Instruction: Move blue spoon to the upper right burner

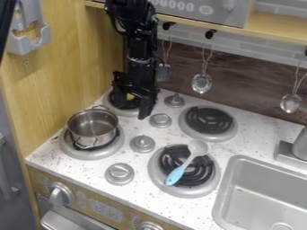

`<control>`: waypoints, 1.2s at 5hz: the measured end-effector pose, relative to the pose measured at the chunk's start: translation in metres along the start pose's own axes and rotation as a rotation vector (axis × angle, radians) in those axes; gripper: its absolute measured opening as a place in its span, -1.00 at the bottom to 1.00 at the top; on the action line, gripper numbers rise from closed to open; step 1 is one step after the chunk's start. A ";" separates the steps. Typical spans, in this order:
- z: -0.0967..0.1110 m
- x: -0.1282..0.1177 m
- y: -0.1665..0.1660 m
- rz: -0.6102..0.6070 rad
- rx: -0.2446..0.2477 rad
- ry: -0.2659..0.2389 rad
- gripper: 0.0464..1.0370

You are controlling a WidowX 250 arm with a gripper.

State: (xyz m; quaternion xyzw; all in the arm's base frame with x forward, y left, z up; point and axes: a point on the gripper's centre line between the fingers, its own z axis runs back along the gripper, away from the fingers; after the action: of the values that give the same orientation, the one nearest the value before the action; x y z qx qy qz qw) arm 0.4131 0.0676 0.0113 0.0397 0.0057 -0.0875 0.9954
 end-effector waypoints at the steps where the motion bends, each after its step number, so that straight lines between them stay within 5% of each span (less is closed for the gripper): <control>1: -0.022 -0.010 -0.005 -0.004 -0.022 0.059 0.92; 2: -0.041 -0.025 -0.024 -0.030 -0.039 0.082 0.92; 6: -0.022 -0.032 -0.121 -0.126 -0.088 -0.068 0.92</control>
State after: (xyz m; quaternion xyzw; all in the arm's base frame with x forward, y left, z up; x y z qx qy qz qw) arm 0.3601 -0.0443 -0.0197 -0.0075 -0.0218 -0.1512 0.9882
